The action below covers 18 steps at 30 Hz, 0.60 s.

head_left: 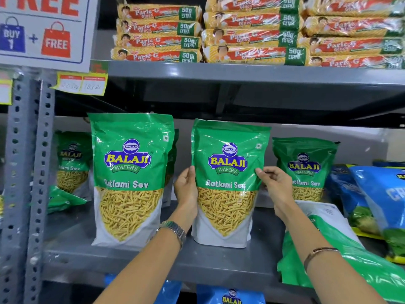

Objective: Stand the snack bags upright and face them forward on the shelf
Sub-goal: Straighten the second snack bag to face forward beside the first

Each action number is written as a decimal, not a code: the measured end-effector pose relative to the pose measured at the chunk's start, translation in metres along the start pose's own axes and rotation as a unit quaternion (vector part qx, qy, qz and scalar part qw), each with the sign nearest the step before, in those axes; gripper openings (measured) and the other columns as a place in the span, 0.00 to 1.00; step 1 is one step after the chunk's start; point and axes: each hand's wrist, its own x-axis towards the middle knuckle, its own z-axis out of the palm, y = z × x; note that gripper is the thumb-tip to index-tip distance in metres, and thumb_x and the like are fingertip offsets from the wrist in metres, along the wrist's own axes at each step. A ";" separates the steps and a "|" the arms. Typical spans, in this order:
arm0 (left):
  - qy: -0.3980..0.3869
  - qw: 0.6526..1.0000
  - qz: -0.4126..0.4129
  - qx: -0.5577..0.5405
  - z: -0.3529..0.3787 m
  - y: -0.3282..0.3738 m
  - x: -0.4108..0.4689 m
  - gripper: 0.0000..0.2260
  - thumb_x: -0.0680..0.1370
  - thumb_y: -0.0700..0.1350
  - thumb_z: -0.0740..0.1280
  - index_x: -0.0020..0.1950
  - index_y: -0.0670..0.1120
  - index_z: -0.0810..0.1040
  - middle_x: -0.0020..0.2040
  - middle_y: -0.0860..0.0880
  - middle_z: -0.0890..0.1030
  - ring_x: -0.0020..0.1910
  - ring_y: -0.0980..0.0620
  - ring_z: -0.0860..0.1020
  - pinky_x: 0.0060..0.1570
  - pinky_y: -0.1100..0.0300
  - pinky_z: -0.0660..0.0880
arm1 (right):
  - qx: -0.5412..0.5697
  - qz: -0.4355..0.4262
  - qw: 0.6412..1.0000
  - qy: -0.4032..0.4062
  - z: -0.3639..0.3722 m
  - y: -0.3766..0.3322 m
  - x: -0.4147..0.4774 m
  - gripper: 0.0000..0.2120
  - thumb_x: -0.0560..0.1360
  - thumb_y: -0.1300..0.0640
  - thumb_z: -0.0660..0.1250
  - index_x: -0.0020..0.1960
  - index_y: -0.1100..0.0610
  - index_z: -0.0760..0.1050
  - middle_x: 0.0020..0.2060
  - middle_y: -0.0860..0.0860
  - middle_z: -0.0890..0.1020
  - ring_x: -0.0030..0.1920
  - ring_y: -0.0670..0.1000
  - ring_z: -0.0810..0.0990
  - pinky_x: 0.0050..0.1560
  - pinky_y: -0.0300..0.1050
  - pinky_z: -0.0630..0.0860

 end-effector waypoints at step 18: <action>-0.020 0.995 -0.044 -0.090 0.039 0.056 0.046 0.19 0.73 0.53 0.68 0.62 0.49 0.76 0.67 0.45 0.76 0.67 0.42 0.72 0.69 0.41 0.64 | 0.016 0.007 1.000 -0.020 -0.007 -0.010 0.007 0.11 0.73 0.62 0.68 0.53 0.65 0.78 0.38 0.52 0.81 0.38 0.48 0.77 0.32 0.31 0.75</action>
